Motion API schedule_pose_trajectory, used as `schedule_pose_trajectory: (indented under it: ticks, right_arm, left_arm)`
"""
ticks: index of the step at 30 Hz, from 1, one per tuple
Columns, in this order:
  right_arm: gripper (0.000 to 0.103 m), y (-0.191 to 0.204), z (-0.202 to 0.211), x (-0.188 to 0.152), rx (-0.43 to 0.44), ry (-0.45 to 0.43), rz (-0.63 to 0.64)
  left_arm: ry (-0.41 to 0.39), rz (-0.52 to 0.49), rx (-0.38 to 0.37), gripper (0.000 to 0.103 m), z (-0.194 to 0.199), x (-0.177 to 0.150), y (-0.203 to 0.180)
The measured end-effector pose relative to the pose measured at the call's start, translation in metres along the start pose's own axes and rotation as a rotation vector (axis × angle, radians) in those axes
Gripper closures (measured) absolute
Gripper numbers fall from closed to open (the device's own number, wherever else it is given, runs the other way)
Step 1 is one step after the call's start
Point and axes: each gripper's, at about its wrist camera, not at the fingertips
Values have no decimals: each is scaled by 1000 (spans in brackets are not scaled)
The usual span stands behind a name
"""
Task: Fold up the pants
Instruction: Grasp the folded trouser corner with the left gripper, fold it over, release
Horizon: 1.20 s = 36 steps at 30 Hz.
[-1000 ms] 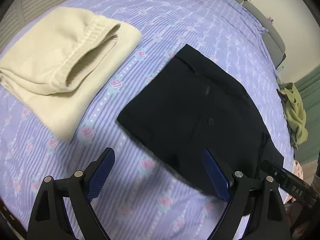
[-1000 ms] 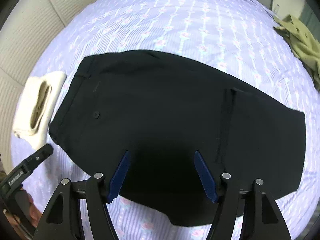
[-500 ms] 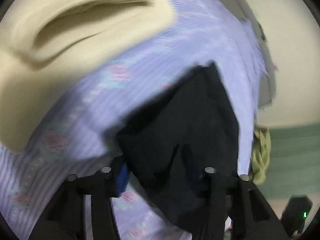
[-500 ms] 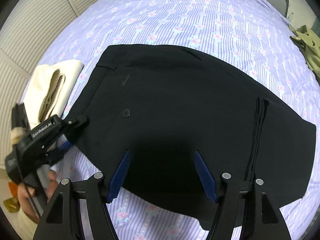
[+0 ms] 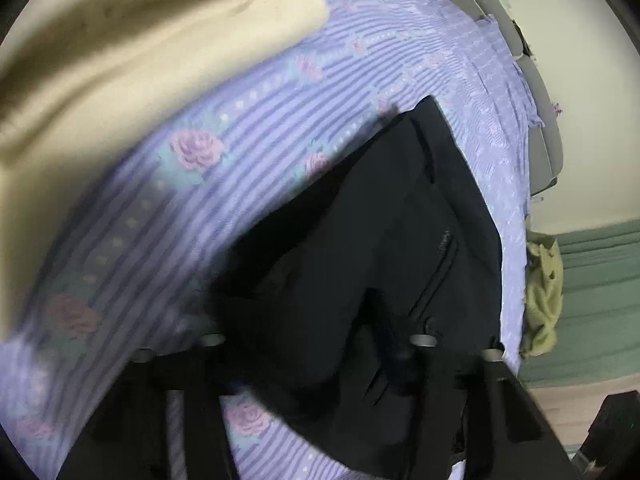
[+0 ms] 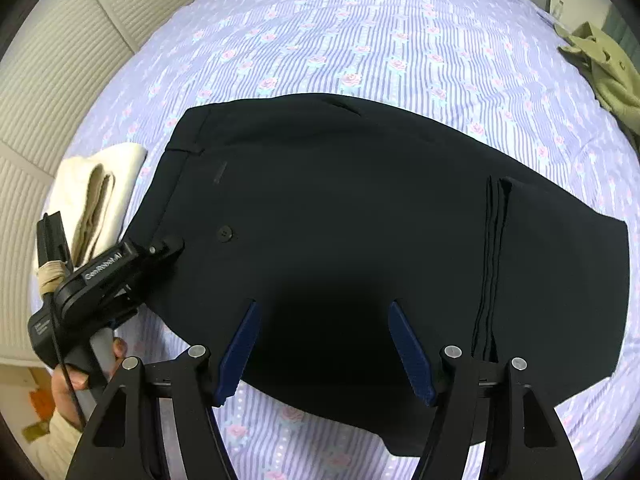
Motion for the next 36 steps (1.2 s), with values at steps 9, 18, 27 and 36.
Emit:
schedule_pose_trajectory:
  ticks: [9, 18, 27, 36]
  right_arm:
    - [35, -74, 42, -21, -16, -90, -65]
    - [35, -231, 92, -61, -99, -167, -288]
    - [35, -376, 89, -119, -199, -157, -441]
    - [35, -459, 28, -173, -237, -5, -482]
  left_arm:
    - [-142, -475, 66, 79, 64, -37, -171]
    - [-131, -903, -21, 80, 34, -136, -344]
    - [121, -1097, -125, 85, -86, -276, -425]
    - [485, -1126, 49, 79, -229, -385, -386]
Point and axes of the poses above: each gripper's, at about its wrist camera, not at the fingertips, and z roughly against the way its jaws point, y to its left, x to its top, and after that the axes turned 14 degrees about -x, right-handed
